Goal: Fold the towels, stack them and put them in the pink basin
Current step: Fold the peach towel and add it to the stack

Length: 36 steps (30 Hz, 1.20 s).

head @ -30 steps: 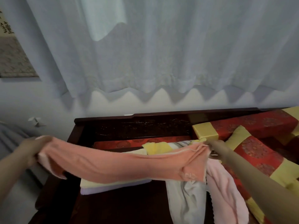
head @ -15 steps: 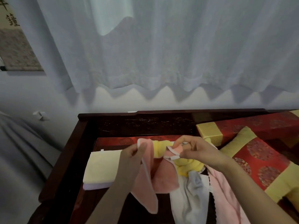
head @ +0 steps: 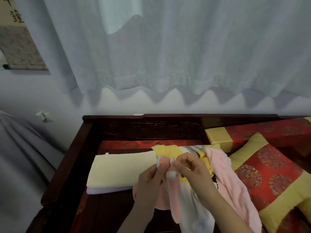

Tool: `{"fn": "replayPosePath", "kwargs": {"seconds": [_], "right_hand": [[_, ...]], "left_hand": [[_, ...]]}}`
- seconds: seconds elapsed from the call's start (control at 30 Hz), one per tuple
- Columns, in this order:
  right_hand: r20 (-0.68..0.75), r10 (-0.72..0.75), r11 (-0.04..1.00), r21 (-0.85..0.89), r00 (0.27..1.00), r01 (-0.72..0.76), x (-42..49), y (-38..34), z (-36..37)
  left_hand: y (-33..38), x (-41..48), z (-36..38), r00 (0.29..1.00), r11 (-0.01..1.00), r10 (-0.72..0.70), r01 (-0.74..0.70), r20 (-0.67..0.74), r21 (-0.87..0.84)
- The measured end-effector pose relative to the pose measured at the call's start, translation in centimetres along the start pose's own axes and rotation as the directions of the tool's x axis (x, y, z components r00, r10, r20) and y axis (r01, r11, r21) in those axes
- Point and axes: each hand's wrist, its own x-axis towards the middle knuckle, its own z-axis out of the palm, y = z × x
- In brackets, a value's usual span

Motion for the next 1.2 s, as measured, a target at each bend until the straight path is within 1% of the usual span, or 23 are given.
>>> {"fn": "replayPosePath", "kwargs": {"seconds": [0.07, 0.13, 0.2, 0.27, 0.33, 0.4, 0.47, 0.53, 0.6, 0.67, 0.73, 0.8, 0.83, 0.93, 1.0, 1.13, 1.2], "right_hand": [[0.002, 0.057, 0.991, 0.125, 0.998, -0.056, -0.6, 0.3, 0.6], [-0.005, 0.089, 0.975, 0.204, 0.996, -0.086, -0.9, 0.6, 0.7], [0.007, 0.089, 0.968, 0.236, 0.996, -0.088, -1.0, 0.4, 0.4], [0.046, 0.056, 0.983, 0.173, 0.997, -0.063, -0.9, 0.3, -0.1], [0.075, 0.023, 0.999, 0.026, 0.997, -0.025, -0.7, 0.2, -0.4], [0.085, -0.013, 0.996, -0.092, 0.996, 0.021, -0.5, 0.2, -0.7], [0.087, -0.047, 0.984, -0.166, 0.995, 0.061, -0.2, 0.1, -1.2], [0.138, -0.032, 0.983, -0.177, 0.99, 0.056, 0.1, -0.2, -1.8], [0.25, 0.011, 0.985, -0.169, 0.968, 0.032, 0.4, -0.7, -2.3], [0.327, 0.03, 0.989, -0.149, 0.945, 0.02, 0.7, -1.0, -2.5], [0.322, 0.016, 0.988, -0.152, 0.947, 0.035, 1.0, -1.1, -2.5], [0.305, 0.021, 0.987, -0.161, 0.952, 0.029, 1.4, -1.3, -2.5], [0.319, 0.039, 0.984, -0.175, 0.947, 0.018, 1.6, -1.3, -2.4], [0.404, 0.101, 0.963, -0.271, 0.909, 0.013, 2.2, -1.3, -2.2], [0.405, 0.1, 0.954, -0.299, 0.909, 0.028, 2.4, -1.5, -1.9], [0.351, -0.006, 0.932, -0.338, 0.936, 0.132, 2.9, -2.4, -1.9], [0.368, -0.054, 0.953, -0.26, 0.928, 0.158, 3.2, -3.5, -1.8]], "left_hand": [[0.1, -0.3, 0.0, 1.0, 1.0, -0.005, 0.006, 0.005, -0.019], [-0.2, -0.5, -0.3, 1.0, 0.999, -0.01, 0.01, 0.0, 0.046], [-0.5, -0.5, -0.7, 1.0, 0.994, 0.001, -0.002, 0.012, 0.109], [-0.6, -0.4, -1.0, 1.0, 0.992, 0.01, -0.012, 0.02, 0.123], [-0.4, -0.4, -1.1, 0.999, 0.99, 0.011, -0.016, 0.034, 0.137], [-0.6, -0.2, -1.3, 0.997, 0.984, 0.023, -0.035, 0.067, 0.177], [-0.4, -0.3, -1.6, 0.994, 0.982, 0.028, -0.047, 0.104, 0.185], [-0.1, -0.4, -1.8, 0.986, 0.98, 0.039, -0.07, 0.163, 0.187], [0.1, -0.6, -1.9, 0.976, 0.973, 0.063, -0.106, 0.207, 0.204], [0.4, -0.7, -1.8, 0.976, 0.97, 0.106, -0.143, 0.188, 0.197], [0.6, -0.9, -1.7, 0.977, 0.971, 0.155, -0.178, 0.143, 0.161], [0.7, -1.1, -1.6, 0.984, 0.983, 0.147, -0.157, 0.101, 0.096], [0.8, -1.0, -1.7, 0.985, 0.984, 0.148, -0.155, 0.087, 0.086], [0.5, -0.2, -2.3, 0.974, 0.961, 0.205, -0.219, 0.099, 0.167], [0.3, 0.1, -2.6, 0.962, 0.934, 0.254, -0.271, 0.099, 0.232], [-0.2, 0.6, -2.9, 0.942, 0.914, 0.326, -0.336, 0.082, 0.229], [-0.8, 0.9, -3.1, 0.93, 0.874, 0.349, -0.368, 0.117, 0.317]]}}
